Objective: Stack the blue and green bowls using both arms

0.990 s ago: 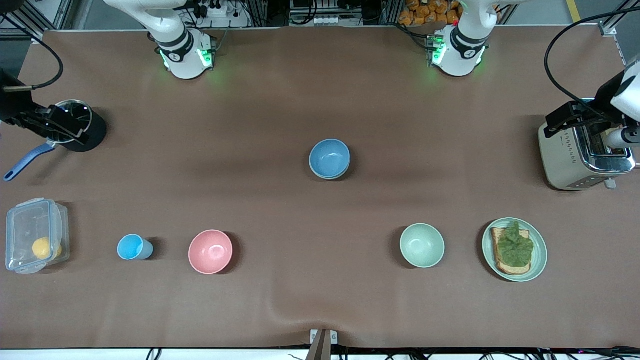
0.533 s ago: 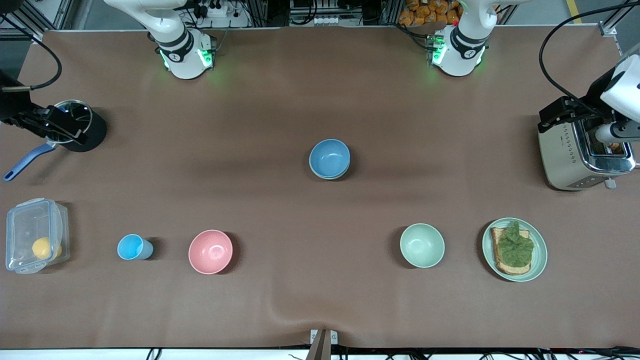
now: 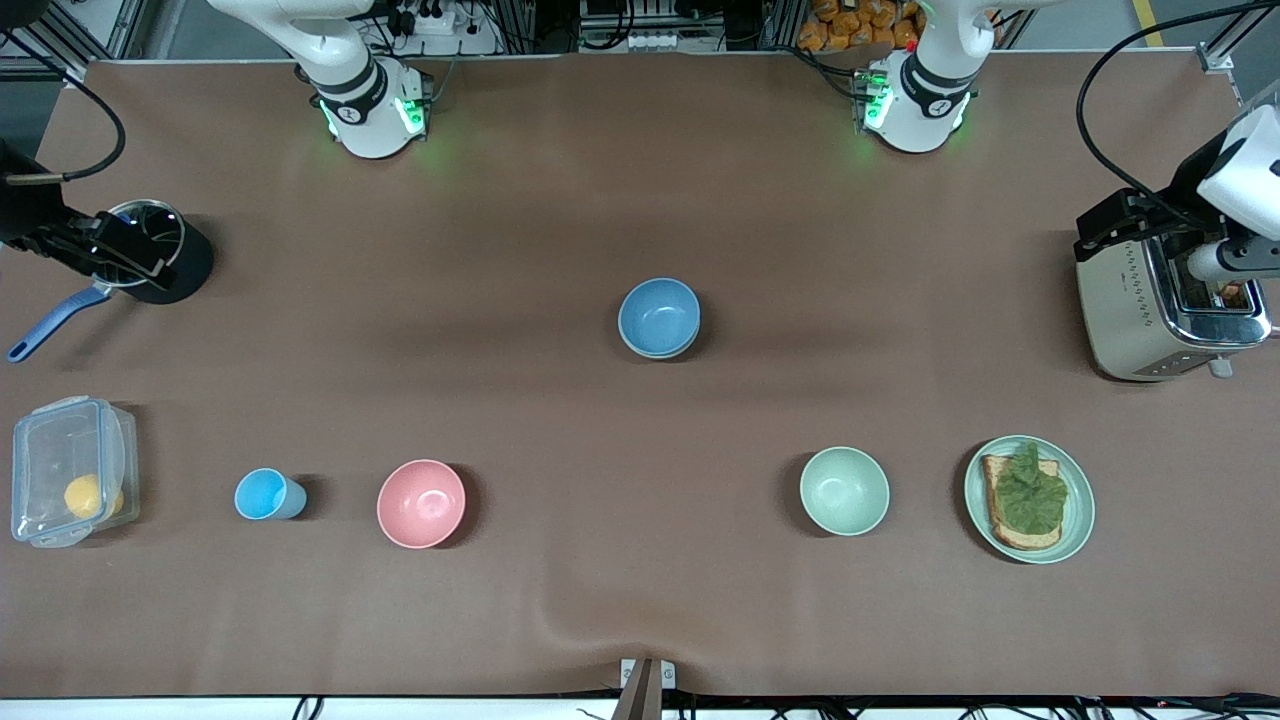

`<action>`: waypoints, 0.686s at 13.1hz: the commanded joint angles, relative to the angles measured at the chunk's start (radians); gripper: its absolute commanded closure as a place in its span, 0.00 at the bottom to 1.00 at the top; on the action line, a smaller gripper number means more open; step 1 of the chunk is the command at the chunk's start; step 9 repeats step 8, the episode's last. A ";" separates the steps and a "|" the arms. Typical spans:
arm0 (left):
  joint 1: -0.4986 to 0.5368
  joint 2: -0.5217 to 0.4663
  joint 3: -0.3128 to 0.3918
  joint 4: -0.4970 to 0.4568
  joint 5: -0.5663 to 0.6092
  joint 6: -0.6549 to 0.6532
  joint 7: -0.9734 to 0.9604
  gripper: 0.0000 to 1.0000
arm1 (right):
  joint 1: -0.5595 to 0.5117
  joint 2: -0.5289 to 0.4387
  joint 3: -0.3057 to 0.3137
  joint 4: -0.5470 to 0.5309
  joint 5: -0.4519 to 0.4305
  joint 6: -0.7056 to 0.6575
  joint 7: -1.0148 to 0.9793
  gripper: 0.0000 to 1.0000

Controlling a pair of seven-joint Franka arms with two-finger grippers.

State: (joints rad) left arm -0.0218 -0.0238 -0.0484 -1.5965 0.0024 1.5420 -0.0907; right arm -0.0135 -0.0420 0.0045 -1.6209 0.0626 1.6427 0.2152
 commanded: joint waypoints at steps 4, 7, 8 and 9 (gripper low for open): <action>-0.004 -0.022 0.004 0.023 -0.001 -0.005 0.006 0.00 | -0.031 0.011 0.038 -0.007 -0.095 0.009 -0.011 0.00; -0.004 -0.022 0.002 0.024 -0.001 -0.006 0.006 0.00 | -0.031 0.011 0.042 -0.007 -0.096 0.008 -0.032 0.00; -0.004 -0.022 0.002 0.024 -0.002 -0.008 0.006 0.00 | -0.026 0.011 0.042 -0.007 -0.098 0.008 -0.034 0.00; -0.004 -0.022 0.002 0.024 -0.002 -0.008 0.006 0.00 | -0.026 0.011 0.042 -0.007 -0.098 0.008 -0.034 0.00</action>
